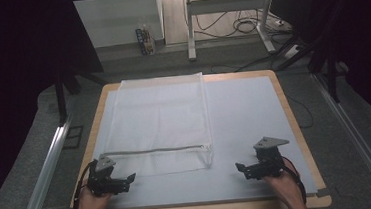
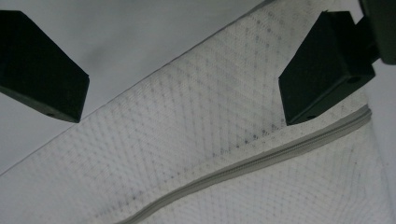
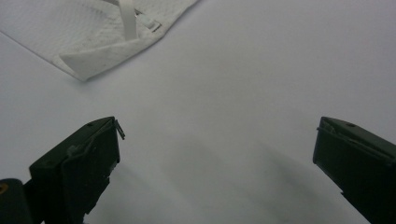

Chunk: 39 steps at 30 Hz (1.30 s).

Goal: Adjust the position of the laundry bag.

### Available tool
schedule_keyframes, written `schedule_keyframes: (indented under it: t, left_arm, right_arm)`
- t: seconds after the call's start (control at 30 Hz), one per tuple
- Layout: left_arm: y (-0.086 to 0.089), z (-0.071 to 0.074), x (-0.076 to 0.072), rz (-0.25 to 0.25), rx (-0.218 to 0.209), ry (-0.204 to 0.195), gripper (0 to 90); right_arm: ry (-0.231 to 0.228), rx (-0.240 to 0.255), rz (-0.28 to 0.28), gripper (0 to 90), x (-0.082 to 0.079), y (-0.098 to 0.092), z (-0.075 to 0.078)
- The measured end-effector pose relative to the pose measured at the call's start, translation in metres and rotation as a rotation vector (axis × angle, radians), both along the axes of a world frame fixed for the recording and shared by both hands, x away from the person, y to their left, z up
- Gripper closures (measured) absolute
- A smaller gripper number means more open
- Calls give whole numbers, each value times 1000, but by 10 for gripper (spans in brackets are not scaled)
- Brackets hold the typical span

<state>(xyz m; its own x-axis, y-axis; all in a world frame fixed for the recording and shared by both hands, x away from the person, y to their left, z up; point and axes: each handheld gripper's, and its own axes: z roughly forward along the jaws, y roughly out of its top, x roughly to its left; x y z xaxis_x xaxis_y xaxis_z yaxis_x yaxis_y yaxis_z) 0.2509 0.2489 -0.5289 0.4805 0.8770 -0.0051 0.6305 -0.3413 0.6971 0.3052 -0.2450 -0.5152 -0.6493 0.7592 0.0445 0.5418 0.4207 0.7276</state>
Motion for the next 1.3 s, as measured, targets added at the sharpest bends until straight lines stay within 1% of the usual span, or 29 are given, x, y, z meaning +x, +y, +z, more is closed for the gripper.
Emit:
schedule_keyframes:
  t: [0.03, 0.07, 0.1, 0.13, 0.27, 0.3, 0.33, 0.37, 0.4, 0.5, 0.53, 0.57, 0.63, 0.67, 0.7, 0.73, 0.77, 0.87, 0.9, 0.93, 0.97, 1.0, 1.03, 1.07, 1.1, 1.13, 1.17, 1.27, 1.3]
  left_arm:
    - [0, 0, 0, 0, 0, 0, 13]
    - [-1, 2, 0, -25, -15, -11, 8]
    - [-1, 2, 0, -25, -15, -11, 11]
    - [-2, 3, 1, -28, -45, -18, 13]
    - [-1, 4, 2, -24, -50, -25, 24]
    - [0, 6, 4, -27, -71, -28, 25]
    - [0, 7, 5, -26, -80, -36, 24]
    - [0, 7, 5, -26, -80, -36, 24]
    - [1, 10, 7, -27, -95, -50, 23]
    - [1, 10, 9, -28, -96, -53, 18]
    - [1, 8, 11, -30, -96, -43, 12]
    - [1, 8, 11, -30, -96, -43, 11]
    - [1, 7, 12, -30, -92, -39, 13]
    - [1, 8, 13, -21, -93, -48, 16]
    - [1, 8, 13, -21, -93, -48, 18]
    - [3, 8, 14, -14, -97, -56, 22]
    - [3, 8, 14, -14, -97, -56, 28]
    - [7, 9, 17, -2, -103, -62, 51]
    - [9, 9, 18, -4, -104, -61, 64]
    - [10, 9, 20, -2, -108, -60, 108]
    - [11, 9, 21, -3, -107, -59, 108]
    - [13, 9, 25, -7, -100, -63, 142]
    - [13, 9, 25, -7, -100, -63, 155]
    - [15, 10, 28, -2, -89, -71, 163]
    - [15, 10, 28, -2, -89, -71, 177]
    - [16, 10, 30, -4, -87, -75, 177]
    - [17, 10, 32, 1, -73, -83, 203]
    - [19, 10, 35, 1, -72, -86, 217]
    - [19, 10, 37, 3, -65, -92, 231]
  right_arm:
    - [0, 0, 0, 3, 0, 0, 0]
    - [4, -5, 0, 3, 1, 2, -1]
    - [4, -5, 0, 3, 1, 2, -1]
    - [-4, -10, 1, 4, 2, 5, 0]
    - [-18, 0, 7, 3, 4, 9, 1]
    - [-18, 4, 7, 3, 5, 10, 1]
    - [-20, 3, 9, 3, 5, 11, 2]
    - [-20, 3, 9, 3, 5, 11, 2]
    - [-25, 13, 16, 3, 6, 14, 3]
    - [-21, 27, 15, 3, 7, 16, 5]
    - [-11, 24, 19, 3, 8, 19, 6]
    - [-11, 24, 19, 3, 8, 19, 6]
    - [-6, 5, 30, 4, 8, 23, 6]
    - [-1, -1, 41, 3, 9, 26, 6]
    - [-1, -1, 41, 3, 9, 26, 6]
    - [14, 10, 46, 4, 10, 29, 7]
    - [14, 10, 46, 4, 10, 29, 7]
    - [19, -7, 52, 25, 14, 35, 8]
    - [22, -17, 53, 50, 15, 37, 8]
    - [21, -26, 63, 151, 17, 40, 9]
    - [21, -26, 63, 151, 17, 40, 9]
    - [22, -34, 72, 192, 19, 42, 11]
    - [22, -34, 72, 192, 19, 42, 11]
    - [21, -59, 69, 248, 22, 44, 12]
    - [21, -59, 69, 248, 22, 44, 12]
    - [21, -67, 72, 277, 23, 45, 13]
    - [25, -56, 75, 309, 25, 46, 16]
    - [23, -43, 77, 323, 29, 49, 18]
    - [23, -42, 86, 323, 31, 50, 19]
